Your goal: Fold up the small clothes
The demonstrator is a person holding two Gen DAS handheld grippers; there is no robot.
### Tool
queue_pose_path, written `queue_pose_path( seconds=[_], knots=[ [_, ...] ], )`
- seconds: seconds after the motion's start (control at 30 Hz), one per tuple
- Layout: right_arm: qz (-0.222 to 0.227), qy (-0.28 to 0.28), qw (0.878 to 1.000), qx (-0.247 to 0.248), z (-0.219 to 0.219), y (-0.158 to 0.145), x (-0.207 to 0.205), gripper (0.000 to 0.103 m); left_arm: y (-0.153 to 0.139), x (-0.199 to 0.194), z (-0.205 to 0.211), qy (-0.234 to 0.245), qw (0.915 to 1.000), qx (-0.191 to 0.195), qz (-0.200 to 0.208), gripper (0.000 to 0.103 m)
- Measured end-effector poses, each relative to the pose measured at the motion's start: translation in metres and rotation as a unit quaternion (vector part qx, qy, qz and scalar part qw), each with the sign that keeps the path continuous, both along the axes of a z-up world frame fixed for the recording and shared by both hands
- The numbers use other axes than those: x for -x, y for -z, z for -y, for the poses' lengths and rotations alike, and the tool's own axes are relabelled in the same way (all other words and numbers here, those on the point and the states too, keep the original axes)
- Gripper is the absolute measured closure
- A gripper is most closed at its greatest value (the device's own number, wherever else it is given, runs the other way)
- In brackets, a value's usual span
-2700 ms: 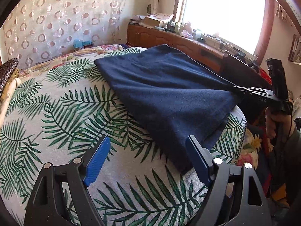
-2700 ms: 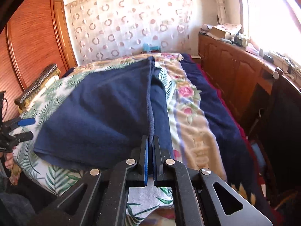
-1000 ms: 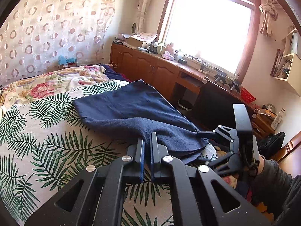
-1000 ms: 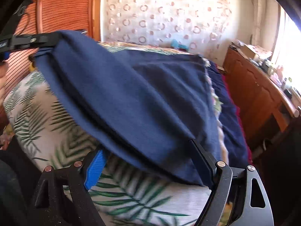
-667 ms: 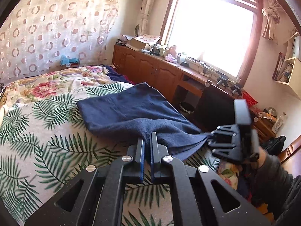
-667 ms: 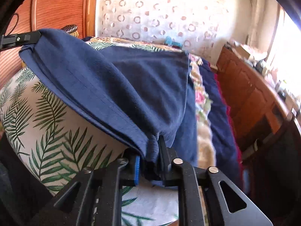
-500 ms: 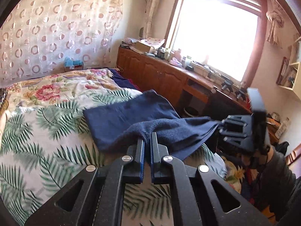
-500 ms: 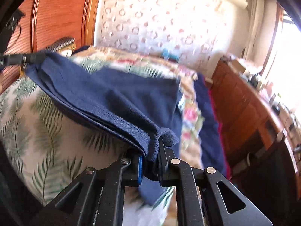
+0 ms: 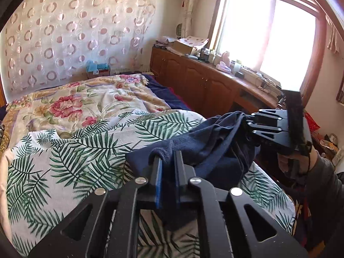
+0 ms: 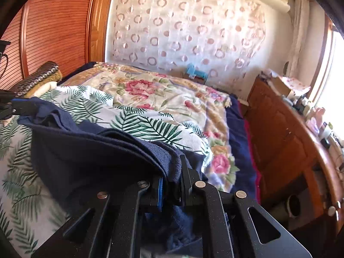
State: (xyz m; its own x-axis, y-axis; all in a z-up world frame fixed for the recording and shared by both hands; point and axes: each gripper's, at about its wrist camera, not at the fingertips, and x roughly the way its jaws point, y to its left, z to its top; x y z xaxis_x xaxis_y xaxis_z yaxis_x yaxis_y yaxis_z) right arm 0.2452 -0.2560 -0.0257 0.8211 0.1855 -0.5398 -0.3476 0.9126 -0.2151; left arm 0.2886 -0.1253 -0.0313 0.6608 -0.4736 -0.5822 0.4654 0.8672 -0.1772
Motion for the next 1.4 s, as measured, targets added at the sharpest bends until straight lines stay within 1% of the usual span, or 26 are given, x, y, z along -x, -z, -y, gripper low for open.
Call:
queue_pose_path(
  seconds=[0.03, 0.07, 0.13, 0.17, 0.2, 0.23, 0.3, 0.33, 0.37, 0.4, 0.43, 0.47, 0.53, 0.63, 0.7, 0.8, 0.9, 1.0, 1.03, 1.07, 1.1, 1.13, 1.2, 1.3, 1.37, 1.4],
  knots=[
    [-0.005, -0.001, 1.000, 0.002, 0.002, 0.004, -0.011, 0.091, 0.001, -0.002, -0.003, -0.003, 1.0000, 0.001, 0.003, 0.073],
    [-0.007, -0.002, 1.000, 0.003, 0.002, 0.007, -0.014, 0.091, 0.000, -0.002, -0.005, -0.006, 0.9999, 0.003, 0.010, 0.065],
    [-0.015, -0.007, 1.000, 0.004, 0.004, 0.009, -0.023, 0.091, 0.000, -0.003, -0.012, -0.012, 0.9997, 0.008, 0.020, 0.032],
    [-0.020, -0.008, 1.000, 0.004, 0.005, 0.011, -0.027, 0.091, 0.001, -0.004, -0.016, -0.016, 0.9996, 0.013, 0.019, 0.025],
    [-0.023, -0.008, 1.000, 0.004, 0.009, 0.008, -0.031, 0.091, 0.001, -0.007, -0.016, -0.017, 0.9995, 0.016, 0.020, 0.023],
    [-0.027, -0.007, 1.000, 0.002, 0.014, 0.003, -0.029, 0.091, 0.002, -0.011, -0.017, -0.019, 0.9995, 0.013, 0.019, 0.023],
    [-0.033, -0.006, 0.999, -0.011, 0.017, -0.002, -0.039, 0.091, 0.007, -0.018, -0.016, -0.028, 0.9995, -0.001, 0.015, 0.023],
    [-0.038, -0.005, 0.999, -0.022, 0.019, -0.006, -0.042, 0.084, 0.009, -0.020, -0.014, -0.030, 0.9995, -0.006, 0.010, 0.023],
    [-0.040, -0.002, 0.999, -0.032, 0.022, -0.010, -0.045, 0.073, 0.013, -0.022, -0.013, -0.031, 0.9995, -0.010, 0.005, 0.023],
    [-0.038, 0.007, 0.998, -0.041, 0.027, -0.016, -0.049, 0.066, 0.016, -0.024, -0.011, -0.030, 0.9995, -0.012, 0.000, 0.023],
    [-0.034, 0.016, 0.998, -0.052, 0.031, -0.022, -0.052, 0.054, 0.019, -0.025, -0.008, -0.027, 0.9995, -0.015, -0.004, 0.023],
    [-0.031, 0.021, 0.997, -0.066, 0.035, -0.027, -0.057, 0.045, 0.023, -0.025, -0.005, -0.024, 0.9995, -0.020, -0.008, 0.023],
    [-0.019, 0.038, 0.995, -0.086, 0.045, -0.038, -0.063, 0.040, 0.029, -0.024, 0.000, -0.021, 0.9992, -0.031, -0.011, 0.023],
    [0.007, 0.088, 0.994, -0.065, 0.053, -0.053, -0.064, 0.040, 0.036, -0.025, 0.004, -0.018, 0.9988, -0.042, -0.020, 0.023],
    [0.007, 0.093, 0.994, -0.061, 0.057, -0.058, -0.059, 0.040, 0.041, -0.027, 0.004, -0.020, 0.9983, -0.048, -0.025, 0.023],
    [-0.010, 0.081, 0.994, -0.071, 0.064, -0.058, -0.046, 0.040, 0.048, -0.032, 0.004, -0.020, 0.9976, -0.054, -0.040, 0.023],
    [-0.033, 0.069, 0.994, -0.079, 0.068, -0.049, -0.034, 0.037, 0.056, -0.038, 0.004, -0.023, 0.9967, -0.057, -0.054, 0.023],
    [-0.069, 0.064, 0.992, -0.089, 0.078, -0.038, -0.030, 0.036, 0.063, -0.047, 0.003, -0.017, 0.9960, -0.045, -0.075, 0.023],
    [-0.074, 0.063, 0.991, -0.089, 0.081, -0.035, -0.030, 0.036, 0.066, -0.051, 0.002, -0.016, 0.9952, -0.040, -0.088, 0.024],
    [-0.078, 0.064, 0.991, -0.087, 0.083, -0.032, -0.029, 0.036, 0.068, -0.053, 0.002, -0.014, 0.9946, -0.033, -0.097, 0.025],
    [-0.079, 0.067, 0.991, -0.088, 0.086, -0.030, -0.030, 0.036, 0.069, -0.057, 0.003, -0.008, 0.9939, -0.022, -0.108, 0.031],
    [-0.081, 0.068, 0.990, -0.093, 0.089, -0.029, -0.029, 0.036, 0.070, -0.058, 0.004, -0.005, 0.9933, -0.018, -0.114, 0.035],
    [-0.085, 0.068, 0.989, -0.100, 0.093, -0.031, -0.030, 0.036, 0.070, -0.061, 0.008, 0.002, 0.9928, -0.012, -0.120, 0.040],
    [-0.086, 0.067, 0.989, -0.102, 0.093, -0.038, -0.034, 0.036, 0.073, -0.067, 0.013, 0.005, 0.9921, -0.004, -0.125, 0.041],
    [-0.086, 0.065, 0.989, -0.101, 0.091, -0.038, -0.035, 0.036, 0.073, -0.071, 0.014, 0.008, 0.9915, 0.008, -0.130, 0.051],
    [-0.086, 0.065, 0.989, -0.101, 0.088, -0.035, -0.036, 0.036, 0.073, -0.071, 0.014, 0.006, 0.9915, 0.010, -0.130, 0.068]
  ],
)
